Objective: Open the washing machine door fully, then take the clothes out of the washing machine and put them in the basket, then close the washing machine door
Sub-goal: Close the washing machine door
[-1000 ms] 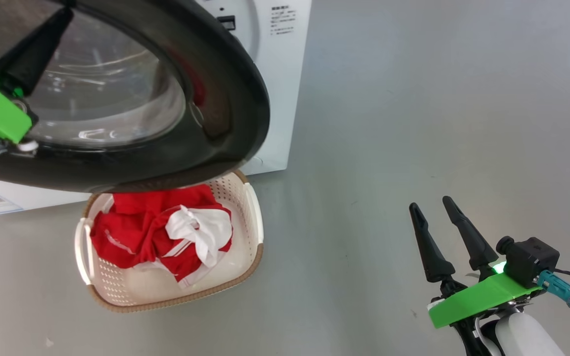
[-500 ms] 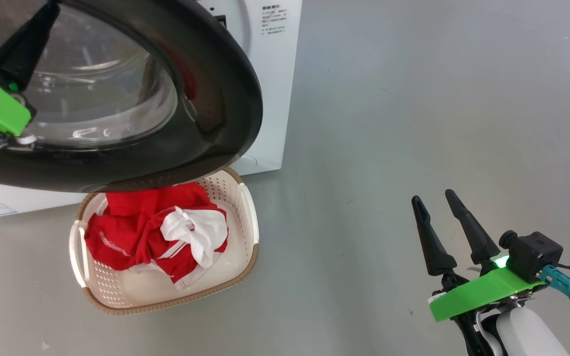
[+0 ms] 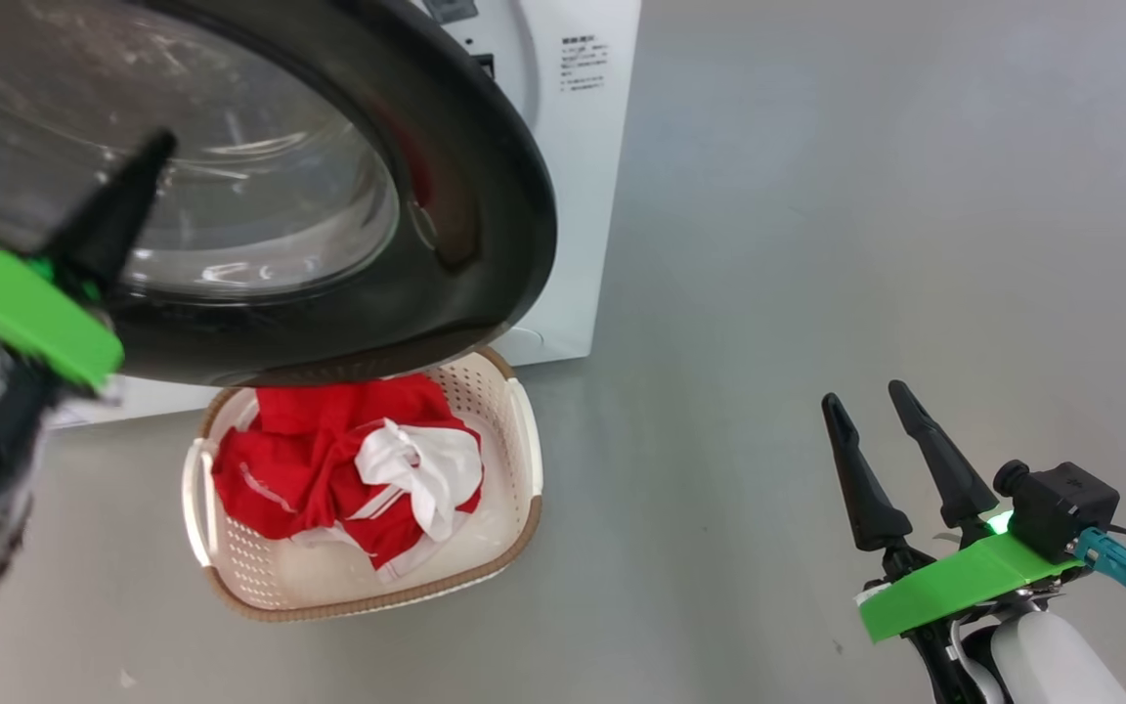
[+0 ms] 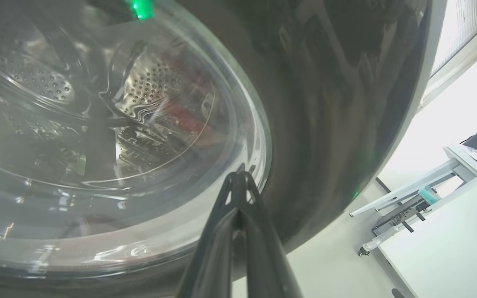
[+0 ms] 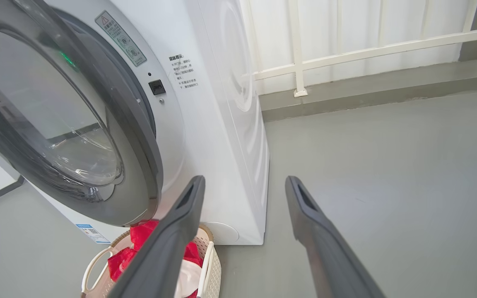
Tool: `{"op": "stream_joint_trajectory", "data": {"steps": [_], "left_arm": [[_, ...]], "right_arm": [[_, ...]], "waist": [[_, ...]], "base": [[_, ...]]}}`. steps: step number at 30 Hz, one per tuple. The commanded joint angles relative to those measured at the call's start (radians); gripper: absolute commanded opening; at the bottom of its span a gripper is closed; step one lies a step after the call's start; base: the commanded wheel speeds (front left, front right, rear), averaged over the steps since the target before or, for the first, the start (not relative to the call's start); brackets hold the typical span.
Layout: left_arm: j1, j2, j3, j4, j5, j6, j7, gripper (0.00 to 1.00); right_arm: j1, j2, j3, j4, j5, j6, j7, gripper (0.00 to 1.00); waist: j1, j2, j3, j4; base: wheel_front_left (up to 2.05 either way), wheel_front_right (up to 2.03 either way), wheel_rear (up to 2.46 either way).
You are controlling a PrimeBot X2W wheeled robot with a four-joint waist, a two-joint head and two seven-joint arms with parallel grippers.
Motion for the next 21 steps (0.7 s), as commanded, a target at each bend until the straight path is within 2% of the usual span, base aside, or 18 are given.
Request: {"op": "stream_joint_trajectory", "data": {"steps": [1,5,7,8,10,11,14,21], "left_arm": [[0.007,0.061,0.030,-0.024,-0.009,-0.007,-0.016,0.27],[0.092,0.072,-0.007,-0.048,-0.011,-0.007,-0.075,0.48],[0.132,0.073,-0.027,-0.058,-0.018,-0.007,-0.099,0.52],[0.150,0.074,-0.035,-0.061,-0.021,-0.007,-0.113,0.57],[0.185,0.074,-0.047,-0.071,-0.031,-0.007,-0.141,0.70],[0.202,0.076,-0.053,-0.074,-0.035,-0.007,-0.157,0.83],[0.253,0.077,-0.073,-0.083,-0.042,-0.007,-0.201,0.98],[0.355,0.074,-0.099,-0.083,-0.066,-0.007,-0.291,1.00]], "right_arm": [[0.007,-0.014,0.024,-0.021,-0.007,0.005,-0.006,1.00],[0.023,-0.025,0.024,-0.018,-0.009,0.005,-0.006,1.00],[0.028,-0.031,0.023,-0.017,-0.008,0.005,-0.006,1.00],[0.030,-0.034,0.022,-0.018,-0.008,0.005,-0.006,1.00],[0.032,-0.037,0.024,-0.018,-0.009,0.005,-0.006,1.00],[0.033,-0.039,0.023,-0.019,-0.010,0.005,-0.006,1.00],[0.041,-0.044,0.019,-0.021,-0.010,0.005,-0.006,1.00],[0.060,-0.057,0.017,-0.024,-0.011,0.005,-0.006,1.00]], "waist": [[0.0000,-0.0001,-0.015,0.015],[0.0000,-0.0001,-0.036,0.038],[0.0000,-0.0001,-0.045,0.049],[0.0000,-0.0001,-0.047,0.055],[0.0000,-0.0001,-0.054,0.063],[0.0000,-0.0001,-0.056,0.067],[0.0000,-0.0001,-0.066,0.080],[0.0000,-0.0001,-0.078,0.103]], "base": [[0.00,0.00,0.00],[0.00,0.00,0.00],[0.00,0.00,0.00],[0.00,0.00,0.00],[0.00,0.00,0.00],[0.00,0.00,0.00],[0.00,0.00,0.00],[0.00,0.00,0.00]]}}
